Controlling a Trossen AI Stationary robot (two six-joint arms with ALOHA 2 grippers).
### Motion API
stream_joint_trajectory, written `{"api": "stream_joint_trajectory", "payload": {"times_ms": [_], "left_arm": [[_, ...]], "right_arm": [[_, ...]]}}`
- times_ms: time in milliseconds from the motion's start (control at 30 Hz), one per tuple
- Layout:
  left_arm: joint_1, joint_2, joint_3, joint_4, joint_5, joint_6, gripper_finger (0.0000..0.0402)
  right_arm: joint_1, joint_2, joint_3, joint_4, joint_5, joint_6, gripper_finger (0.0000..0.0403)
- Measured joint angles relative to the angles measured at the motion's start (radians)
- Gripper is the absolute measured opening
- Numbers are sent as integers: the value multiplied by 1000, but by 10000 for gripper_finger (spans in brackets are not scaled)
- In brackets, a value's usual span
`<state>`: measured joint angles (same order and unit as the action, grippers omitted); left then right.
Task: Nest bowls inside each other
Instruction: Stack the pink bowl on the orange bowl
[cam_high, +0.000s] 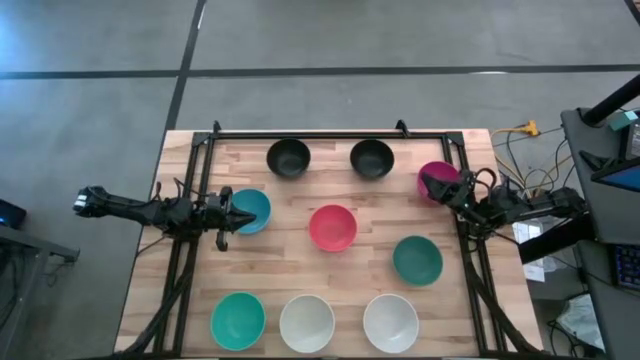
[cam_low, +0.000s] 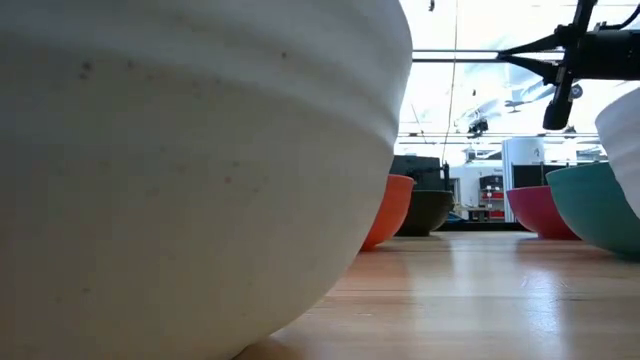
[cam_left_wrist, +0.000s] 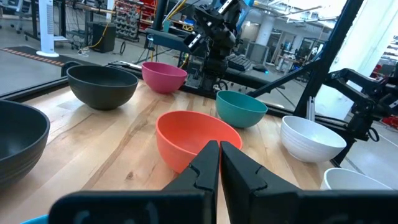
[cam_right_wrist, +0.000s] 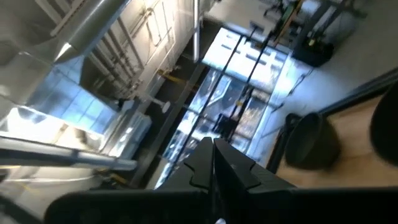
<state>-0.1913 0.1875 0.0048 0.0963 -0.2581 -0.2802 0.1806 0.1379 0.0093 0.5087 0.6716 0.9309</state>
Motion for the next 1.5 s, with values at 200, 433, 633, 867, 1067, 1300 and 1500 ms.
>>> {"api": "stream_joint_trajectory", "payload": {"times_ms": [200,433,633,867,1067,1300,1500], "left_arm": [[0,0,0,0,-48,31,0],[0,2,0,0,-73,80,0],[0,0,0,10,-74,79,0],[0,10,-1,599,-57,-328,0],[0,26,-1,1251,-194,-280,0],[0,56,118,1279,158,-130,0],[0,215,345,882,136,-46,0]], "right_arm": [[0,64,15,135,-107,38,9],[0,238,207,190,-182,-147,9],[0,461,443,173,-230,-367,9],[3,669,766,-104,-377,-548,9],[3,812,1081,-683,-391,-580,9],[3,981,1361,-1155,-384,-571,9],[3,1096,1483,-1492,-383,-419,9]]}}
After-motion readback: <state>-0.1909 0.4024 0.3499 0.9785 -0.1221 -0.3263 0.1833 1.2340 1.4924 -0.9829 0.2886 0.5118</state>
